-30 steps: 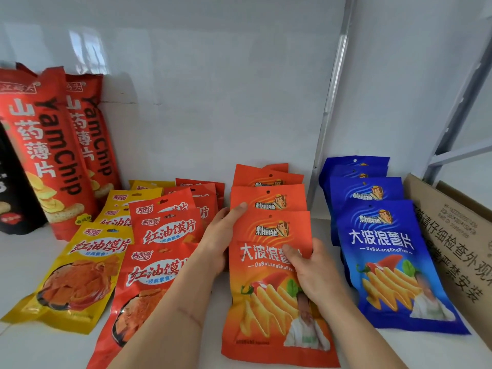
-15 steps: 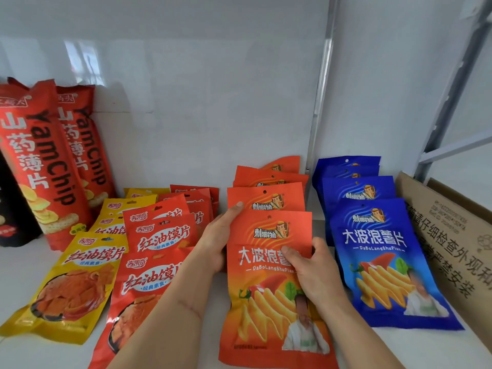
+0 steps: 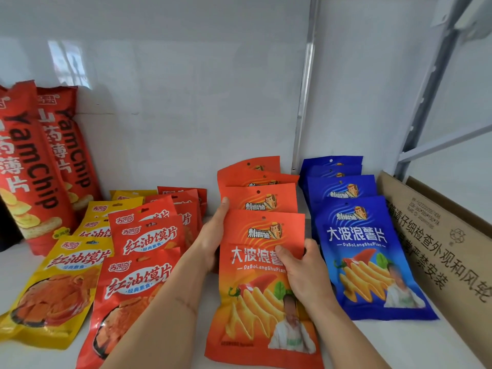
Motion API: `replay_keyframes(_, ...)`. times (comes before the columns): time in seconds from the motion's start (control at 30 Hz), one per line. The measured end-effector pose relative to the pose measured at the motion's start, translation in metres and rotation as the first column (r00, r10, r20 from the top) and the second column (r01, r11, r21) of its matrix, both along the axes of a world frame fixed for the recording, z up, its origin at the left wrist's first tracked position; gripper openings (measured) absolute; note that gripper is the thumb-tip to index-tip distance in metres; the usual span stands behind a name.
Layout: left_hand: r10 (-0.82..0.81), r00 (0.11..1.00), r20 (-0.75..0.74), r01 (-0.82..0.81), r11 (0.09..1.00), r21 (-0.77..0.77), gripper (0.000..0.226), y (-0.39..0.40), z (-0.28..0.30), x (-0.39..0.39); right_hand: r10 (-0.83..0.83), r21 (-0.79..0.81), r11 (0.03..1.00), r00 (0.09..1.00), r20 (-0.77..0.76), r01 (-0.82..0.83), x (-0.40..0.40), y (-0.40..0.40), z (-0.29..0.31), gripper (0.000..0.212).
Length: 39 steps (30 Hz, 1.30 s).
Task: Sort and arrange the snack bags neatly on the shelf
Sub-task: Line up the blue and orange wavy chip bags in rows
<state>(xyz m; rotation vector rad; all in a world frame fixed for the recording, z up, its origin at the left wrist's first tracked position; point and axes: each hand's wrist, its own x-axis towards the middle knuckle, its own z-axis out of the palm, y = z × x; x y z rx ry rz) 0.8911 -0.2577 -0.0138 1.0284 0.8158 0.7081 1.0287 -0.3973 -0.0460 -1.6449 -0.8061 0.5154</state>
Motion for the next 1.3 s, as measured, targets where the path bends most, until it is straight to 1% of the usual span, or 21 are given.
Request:
replay_keyframes(0.1, 0.078, 0.996, 0.046, -0.08, 0.996, 0.046, 0.062, 0.001, 0.002, 0.001, -0.018, -0.019, 1.0, 1.0, 0.022, 0.019, 0.002, 0.0, -0.003, 0.038)
replay_keyframes(0.13, 0.09, 0.995, 0.04, -0.092, 0.994, 0.057, 0.062, 0.002, 0.004, 0.002, -0.025, -0.023, 0.999, 0.999, 0.027, 0.025, 0.001, 0.0, -0.003, 0.038)
replay_keyframes(0.2, 0.07, 0.998, -0.001, -0.07, 0.995, 0.076, 0.055, -0.001, 0.011, 0.004, -0.047, -0.02, 0.999, 0.998, 0.041, 0.048, 0.001, -0.001, -0.003, 0.038)
replay_keyframes(0.27, 0.003, 1.0, -0.004, -0.003, 0.999, 0.054, 0.055, -0.004, 0.017, 0.006, -0.089, -0.001, 0.996, 0.995, 0.047, 0.089, 0.002, -0.002, -0.002, 0.035)
replay_keyframes(0.37, -0.053, 0.998, -0.022, 0.054, 0.996, 0.068, 0.059, -0.011, 0.023, 0.013, -0.135, 0.017, 0.991, 0.99, 0.045, 0.134, 0.004, -0.002, 0.001, 0.034)
replay_keyframes(0.43, -0.009, 0.998, -0.066, 0.015, 0.996, 0.087, 0.061, -0.011, 0.021, 0.016, -0.141, -0.002, 0.99, 0.988, 0.068, 0.141, 0.005, 0.0, 0.001, 0.033)
replay_keyframes(0.57, 0.092, 0.99, -0.106, -0.081, 0.991, 0.106, 0.081, -0.013, 0.016, 0.013, -0.148, -0.009, 0.989, 0.981, 0.125, 0.15, 0.008, 0.004, 0.0, 0.033)
replay_keyframes(0.6, 0.11, 0.985, -0.131, -0.094, 0.989, 0.118, 0.083, -0.017, 0.016, 0.011, -0.142, -0.005, 0.99, 0.982, 0.128, 0.144, 0.008, 0.005, 0.001, 0.033)
replay_keyframes(0.67, 0.131, 0.978, -0.163, -0.108, 0.984, 0.141, 0.08, -0.023, 0.012, 0.007, -0.121, -0.002, 0.993, 0.983, 0.14, 0.122, 0.008, 0.007, 0.003, 0.033)
replay_keyframes(0.73, 0.129, 0.979, -0.158, -0.103, 0.981, 0.164, 0.062, -0.03, 0.005, 0.004, -0.073, -0.011, 0.997, 0.987, 0.146, 0.075, 0.008, 0.008, 0.006, 0.035)
replay_keyframes(0.8, 0.156, 0.974, -0.162, -0.124, 0.974, 0.191, 0.051, -0.033, -0.001, 0.0, -0.018, -0.039, 0.999, 0.987, 0.161, 0.025, 0.008, 0.007, 0.008, 0.041)
replay_keyframes(0.87, 0.184, 0.968, -0.173, -0.145, 0.966, 0.216, 0.052, -0.033, -0.005, -0.002, 0.023, -0.069, 0.998, 0.984, 0.174, -0.011, 0.006, 0.003, 0.013, 0.05)
replay_keyframes(0.97, 0.214, 0.958, -0.192, -0.159, 0.951, 0.266, 0.053, -0.037, -0.008, -0.001, 0.036, -0.159, 0.987, 0.973, 0.23, 0.001, 0.0, -0.011, 0.026, 0.08)
replay_keyframes(1.0, 0.223, 0.954, -0.2, -0.163, 0.947, 0.278, 0.053, -0.038, -0.009, -0.001, 0.037, -0.186, 0.982, 0.965, 0.258, 0.012, -0.002, -0.018, 0.03, 0.086)
replay_keyframes(1.1, 0.26, 0.938, -0.229, -0.178, 0.929, 0.324, 0.049, -0.041, -0.013, -0.001, 0.043, -0.233, 0.971, 0.929, 0.367, 0.046, -0.013, -0.045, 0.03, 0.093)
replay_keyframes(1.2, 0.274, 0.929, -0.248, -0.183, 0.924, 0.337, 0.045, -0.041, -0.013, -0.003, 0.084, -0.236, 0.971, 0.886, 0.456, 0.029, -0.039, -0.068, 0.01, 0.093)
replay_keyframes(1.3, 0.262, 0.926, -0.271, -0.151, 0.917, 0.37, 0.038, -0.046, -0.011, -0.004, 0.143, -0.332, 0.943, 0.853, 0.502, 0.037, -0.052, -0.07, -0.004, 0.102)
